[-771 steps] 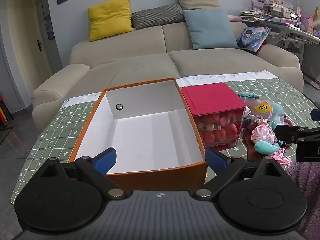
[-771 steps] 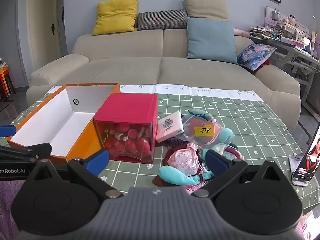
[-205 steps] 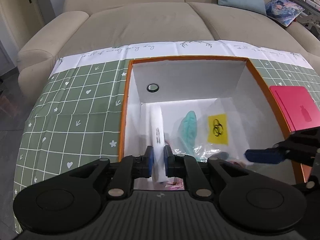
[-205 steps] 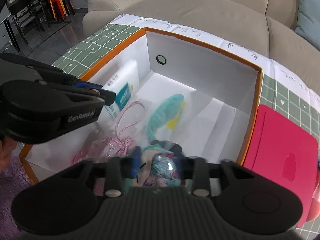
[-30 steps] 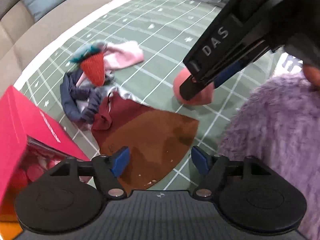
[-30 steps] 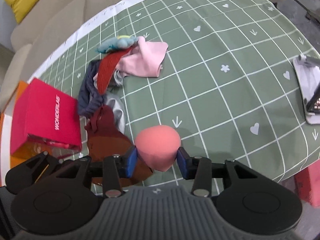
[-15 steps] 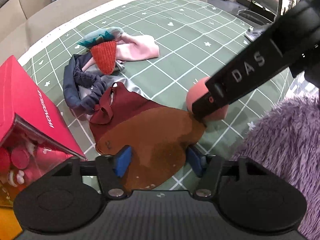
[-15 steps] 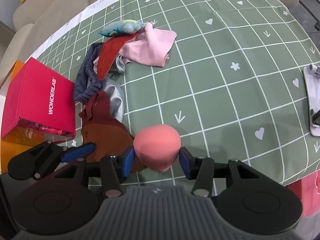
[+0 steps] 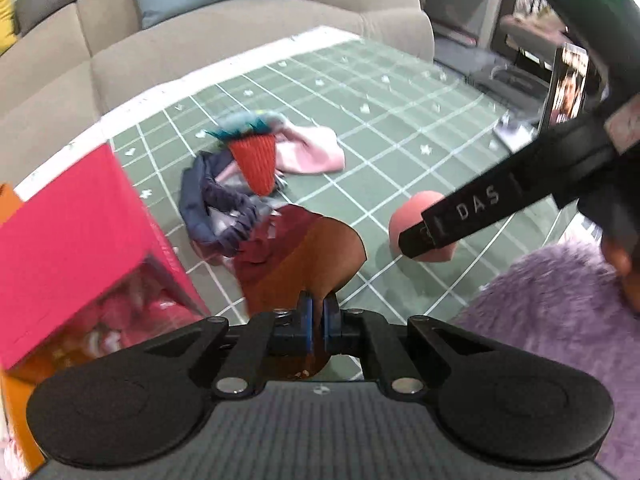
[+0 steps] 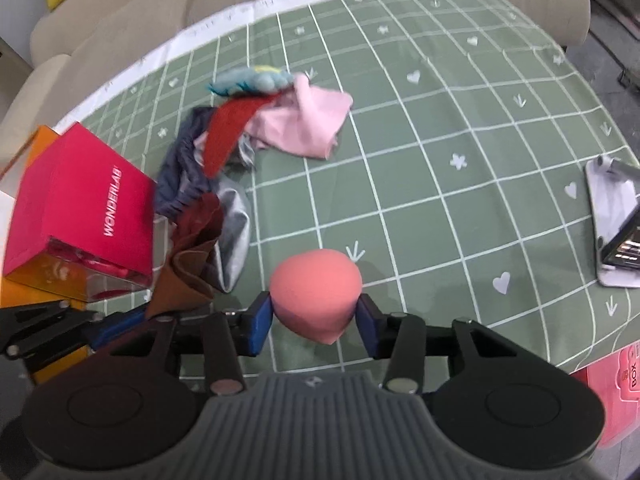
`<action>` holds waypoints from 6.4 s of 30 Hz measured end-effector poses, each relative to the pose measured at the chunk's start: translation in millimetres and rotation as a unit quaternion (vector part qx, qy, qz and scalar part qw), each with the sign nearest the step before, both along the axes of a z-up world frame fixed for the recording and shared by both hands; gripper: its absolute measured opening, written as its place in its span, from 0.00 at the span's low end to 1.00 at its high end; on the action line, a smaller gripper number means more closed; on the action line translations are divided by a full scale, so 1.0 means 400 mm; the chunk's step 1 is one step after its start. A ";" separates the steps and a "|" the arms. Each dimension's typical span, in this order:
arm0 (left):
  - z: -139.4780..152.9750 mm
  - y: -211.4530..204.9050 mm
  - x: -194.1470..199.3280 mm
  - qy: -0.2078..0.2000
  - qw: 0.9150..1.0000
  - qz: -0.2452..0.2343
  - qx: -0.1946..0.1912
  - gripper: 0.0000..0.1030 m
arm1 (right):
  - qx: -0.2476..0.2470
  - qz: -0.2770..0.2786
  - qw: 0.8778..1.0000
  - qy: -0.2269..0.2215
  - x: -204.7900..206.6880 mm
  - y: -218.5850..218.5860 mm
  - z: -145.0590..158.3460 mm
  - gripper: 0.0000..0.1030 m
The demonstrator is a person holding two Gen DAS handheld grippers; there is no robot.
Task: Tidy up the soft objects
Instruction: 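Carry the brown felt and pink sponge over the orange box with both tools, then open both tools to drop the felt and sponge into the box, then move both tools back to the remaining items on the mat, then grasp the blue plush with the left tool while the right tool grasps the pink cloth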
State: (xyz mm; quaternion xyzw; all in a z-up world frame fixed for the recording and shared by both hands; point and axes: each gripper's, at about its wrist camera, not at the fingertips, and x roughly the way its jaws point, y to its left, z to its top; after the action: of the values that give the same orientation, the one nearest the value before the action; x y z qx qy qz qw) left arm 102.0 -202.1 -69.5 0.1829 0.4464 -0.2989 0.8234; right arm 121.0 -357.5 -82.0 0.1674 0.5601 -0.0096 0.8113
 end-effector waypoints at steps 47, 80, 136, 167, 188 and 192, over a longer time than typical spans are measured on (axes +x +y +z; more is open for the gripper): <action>0.331 0.650 -0.061 -0.076 0.965 0.228 -0.101 0.05 | -0.058 0.294 0.939 -0.166 -0.071 0.704 0.296 0.43; 0.107 0.773 0.282 -0.007 0.969 0.245 0.021 0.32 | -0.173 0.379 0.896 -0.153 0.245 0.905 0.087 0.67; 0.249 0.301 -0.156 -0.057 0.994 0.053 -0.076 0.37 | -0.085 0.107 0.976 -0.169 -0.207 0.267 0.208 0.75; 0.121 -0.101 0.267 0.022 0.989 -0.132 0.069 0.56 | -0.095 0.140 0.979 -0.116 0.092 0.018 0.034 0.67; -0.051 -0.286 0.522 0.012 0.972 -0.163 0.168 0.58 | -0.074 0.139 0.982 -0.107 0.315 -0.021 -0.103 0.45; -0.067 -0.285 0.522 0.009 0.972 -0.166 0.167 0.42 | -0.117 0.145 0.975 -0.117 0.305 0.001 -0.108 0.24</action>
State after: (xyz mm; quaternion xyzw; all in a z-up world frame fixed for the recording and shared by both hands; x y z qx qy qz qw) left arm 310.6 -316.1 -96.1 0.3865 0.4611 -0.3546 0.7157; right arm 242.9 -357.1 -125.1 -0.0119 0.4743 0.0620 0.8781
